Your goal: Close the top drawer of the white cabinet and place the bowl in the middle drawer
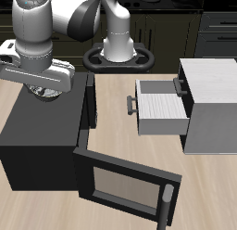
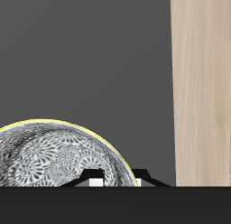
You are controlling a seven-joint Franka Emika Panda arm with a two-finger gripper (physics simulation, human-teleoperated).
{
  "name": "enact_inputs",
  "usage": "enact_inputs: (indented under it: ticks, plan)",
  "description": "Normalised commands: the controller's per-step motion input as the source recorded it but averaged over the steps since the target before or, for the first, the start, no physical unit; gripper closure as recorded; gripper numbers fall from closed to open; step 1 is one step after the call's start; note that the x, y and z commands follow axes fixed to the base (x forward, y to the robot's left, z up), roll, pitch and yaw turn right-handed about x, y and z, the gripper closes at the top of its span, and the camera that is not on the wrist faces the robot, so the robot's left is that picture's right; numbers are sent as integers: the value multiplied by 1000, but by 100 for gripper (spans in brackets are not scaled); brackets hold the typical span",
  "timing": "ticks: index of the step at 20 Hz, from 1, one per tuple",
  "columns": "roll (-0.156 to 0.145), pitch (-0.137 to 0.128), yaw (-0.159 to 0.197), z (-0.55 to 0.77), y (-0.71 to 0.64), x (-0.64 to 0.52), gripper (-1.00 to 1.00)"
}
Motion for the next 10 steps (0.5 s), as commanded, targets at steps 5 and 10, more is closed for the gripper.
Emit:
enact_inputs:
  ticks: [5, 10]
  plan:
    - [36, -26, 5, 113, 305, 29, 100]
    - [45, -46, -2, 177, 433, -1, 100]
